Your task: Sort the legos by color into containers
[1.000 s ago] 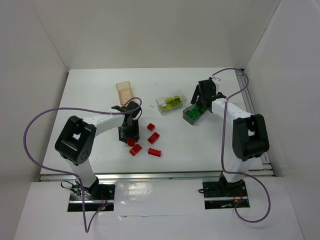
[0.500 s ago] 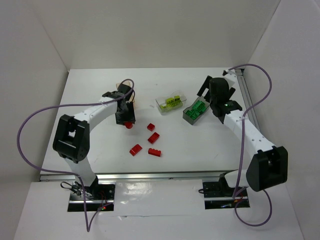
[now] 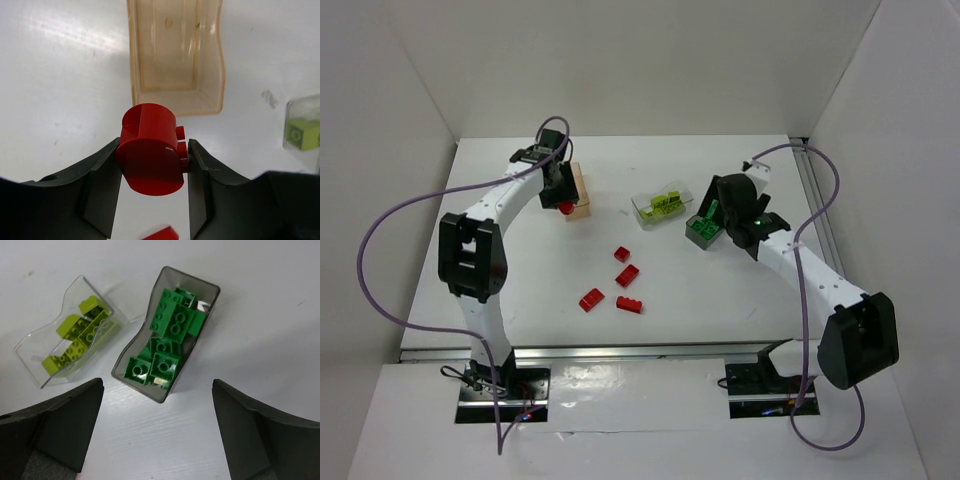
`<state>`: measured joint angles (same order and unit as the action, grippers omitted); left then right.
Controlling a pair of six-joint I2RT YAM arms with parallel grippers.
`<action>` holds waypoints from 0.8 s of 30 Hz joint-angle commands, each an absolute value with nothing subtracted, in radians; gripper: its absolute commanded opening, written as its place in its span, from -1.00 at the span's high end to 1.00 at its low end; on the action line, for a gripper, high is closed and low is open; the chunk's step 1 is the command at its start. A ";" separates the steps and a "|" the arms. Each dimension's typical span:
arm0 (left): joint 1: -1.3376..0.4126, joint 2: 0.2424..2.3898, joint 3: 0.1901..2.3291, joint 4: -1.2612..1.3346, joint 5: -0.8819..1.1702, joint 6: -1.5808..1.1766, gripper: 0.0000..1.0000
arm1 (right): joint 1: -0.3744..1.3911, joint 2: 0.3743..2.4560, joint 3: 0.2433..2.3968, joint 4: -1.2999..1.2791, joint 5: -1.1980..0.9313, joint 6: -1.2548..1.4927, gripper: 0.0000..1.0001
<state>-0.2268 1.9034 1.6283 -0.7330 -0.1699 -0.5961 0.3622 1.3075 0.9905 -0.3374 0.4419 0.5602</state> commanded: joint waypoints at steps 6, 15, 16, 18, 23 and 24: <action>-0.206 2.083 1.882 -0.755 -0.166 -0.561 0.12 | 0.538 1.293 1.011 -0.361 0.454 0.637 -0.93; -0.186 2.126 1.991 -0.815 -0.126 -0.561 -1.00 | 0.754 1.509 1.074 -0.288 0.315 0.516 -0.91; -0.186 2.099 1.991 -0.815 -0.126 -0.552 -1.00 | 0.770 1.538 1.090 -0.288 0.314 0.484 -0.93; -0.186 2.060 1.968 -0.815 -0.107 -0.552 -1.00 | 0.794 1.592 1.133 -0.288 0.289 0.437 -0.96; -0.186 1.866 1.818 -0.793 -0.051 -0.575 -0.95 | 0.805 1.768 1.245 -0.267 0.195 0.302 -0.96; -0.186 1.835 1.789 -0.772 -0.035 -0.575 -0.92 | 0.817 1.796 1.288 -0.267 0.195 0.287 -0.96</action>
<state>-0.1856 1.9926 1.8393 -0.7898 -0.0864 -0.5777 0.8059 1.7477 1.1805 -0.3241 0.2432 0.3908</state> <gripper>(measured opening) 0.967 0.976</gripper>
